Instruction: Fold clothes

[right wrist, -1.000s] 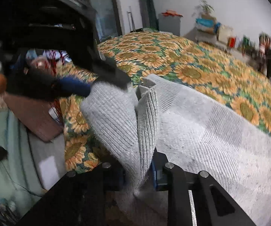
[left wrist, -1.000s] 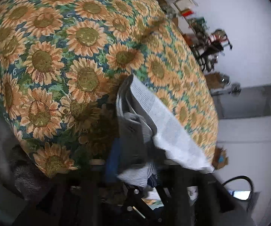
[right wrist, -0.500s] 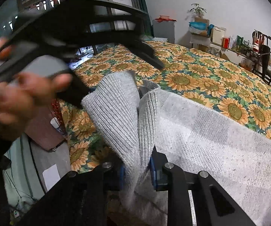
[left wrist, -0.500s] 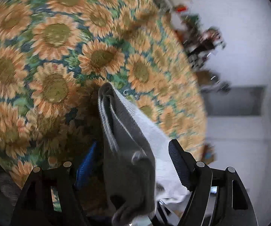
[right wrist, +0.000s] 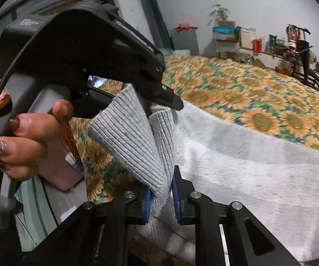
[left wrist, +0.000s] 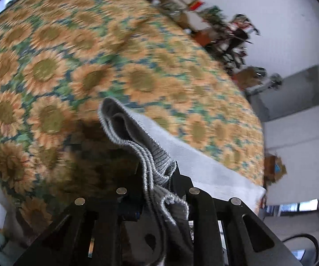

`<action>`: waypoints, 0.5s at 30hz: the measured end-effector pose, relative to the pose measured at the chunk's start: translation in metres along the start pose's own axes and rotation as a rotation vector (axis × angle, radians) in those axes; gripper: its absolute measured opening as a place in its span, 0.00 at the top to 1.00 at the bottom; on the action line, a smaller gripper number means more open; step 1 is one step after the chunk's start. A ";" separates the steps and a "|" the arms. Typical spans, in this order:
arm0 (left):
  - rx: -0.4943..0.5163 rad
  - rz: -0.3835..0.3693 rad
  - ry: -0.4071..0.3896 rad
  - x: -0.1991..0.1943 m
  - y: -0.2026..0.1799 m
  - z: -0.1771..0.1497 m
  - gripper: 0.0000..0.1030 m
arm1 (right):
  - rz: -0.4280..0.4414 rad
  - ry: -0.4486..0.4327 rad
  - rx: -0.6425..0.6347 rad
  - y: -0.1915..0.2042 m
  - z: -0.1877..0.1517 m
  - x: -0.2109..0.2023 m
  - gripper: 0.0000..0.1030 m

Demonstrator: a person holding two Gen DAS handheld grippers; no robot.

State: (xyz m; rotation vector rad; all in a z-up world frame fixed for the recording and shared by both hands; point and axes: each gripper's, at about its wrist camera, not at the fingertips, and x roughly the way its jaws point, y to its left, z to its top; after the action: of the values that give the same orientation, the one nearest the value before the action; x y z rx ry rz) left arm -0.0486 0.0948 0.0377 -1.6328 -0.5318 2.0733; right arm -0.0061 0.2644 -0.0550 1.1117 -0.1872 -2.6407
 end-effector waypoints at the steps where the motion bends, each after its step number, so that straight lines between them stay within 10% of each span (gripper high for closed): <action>1: 0.017 -0.015 -0.001 -0.001 -0.009 -0.002 0.81 | -0.004 -0.018 0.009 -0.004 0.000 -0.008 0.84; 15: 0.569 -0.240 0.141 0.058 -0.301 -0.062 0.81 | -0.340 -0.364 0.349 -0.145 -0.042 -0.190 0.83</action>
State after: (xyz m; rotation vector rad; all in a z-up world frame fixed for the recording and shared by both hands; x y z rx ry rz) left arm 0.0320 0.3780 0.1440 -1.2903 -0.0665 1.7088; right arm 0.1222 0.4588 0.0133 0.7957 -0.5991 -3.1929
